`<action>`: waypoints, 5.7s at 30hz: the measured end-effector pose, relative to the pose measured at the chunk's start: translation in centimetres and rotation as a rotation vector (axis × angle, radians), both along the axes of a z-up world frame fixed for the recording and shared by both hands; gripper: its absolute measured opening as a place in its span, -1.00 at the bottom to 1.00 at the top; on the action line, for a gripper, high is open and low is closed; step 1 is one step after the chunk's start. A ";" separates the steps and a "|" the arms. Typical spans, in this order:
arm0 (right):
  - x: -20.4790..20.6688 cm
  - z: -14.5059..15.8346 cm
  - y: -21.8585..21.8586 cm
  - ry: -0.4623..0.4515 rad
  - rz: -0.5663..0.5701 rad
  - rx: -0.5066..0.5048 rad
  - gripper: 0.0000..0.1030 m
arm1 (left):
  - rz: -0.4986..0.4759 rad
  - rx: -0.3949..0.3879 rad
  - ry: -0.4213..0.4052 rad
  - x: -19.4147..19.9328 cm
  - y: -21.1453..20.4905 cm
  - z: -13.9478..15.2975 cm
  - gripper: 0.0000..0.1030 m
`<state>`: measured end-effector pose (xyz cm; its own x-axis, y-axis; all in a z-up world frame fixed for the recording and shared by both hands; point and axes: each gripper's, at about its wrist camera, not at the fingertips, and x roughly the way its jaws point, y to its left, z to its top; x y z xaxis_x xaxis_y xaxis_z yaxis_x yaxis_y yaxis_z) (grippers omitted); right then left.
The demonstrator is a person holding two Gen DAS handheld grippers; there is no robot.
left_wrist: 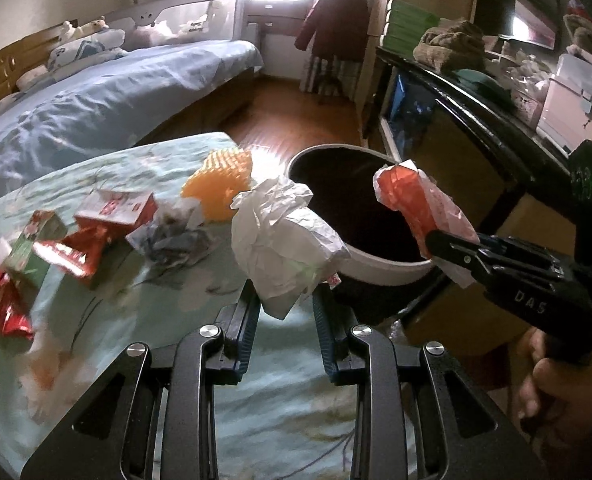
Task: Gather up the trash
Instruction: 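Carry the white tissue and pink-red wrapper over the trash bin with both tools, then open both tools to drop the tissue and wrapper into the bin, then move both open tools back over the remaining trash on the bed, then grasp the red snack wrapper with the left tool while the right tool grasps crumpled grey paper, then carry the red wrapper and crumpled grey paper over the trash bin with both tools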
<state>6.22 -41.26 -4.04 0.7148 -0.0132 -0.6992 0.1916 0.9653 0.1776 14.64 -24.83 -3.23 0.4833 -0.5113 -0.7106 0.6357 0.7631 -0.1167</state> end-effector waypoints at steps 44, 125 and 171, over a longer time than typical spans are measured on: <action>4.9 -1.3 -6.1 0.064 -0.096 -0.021 0.01 | -0.101 0.036 0.075 4.5 -8.3 -1.0 -0.05; 11.9 -5.3 10.8 0.058 0.258 0.125 -0.82 | 0.382 -0.098 0.101 9.8 13.3 -3.9 -0.98; 0.7 -0.8 0.4 -0.049 -0.012 0.063 -0.85 | 0.041 -0.134 0.082 1.3 1.8 -0.2 -0.98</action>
<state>6.96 -40.83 -4.82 0.7483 0.0212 -0.6630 0.1928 0.9494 0.2479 15.96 -23.00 -3.40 0.4489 -0.5852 -0.6754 0.5888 0.7622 -0.2691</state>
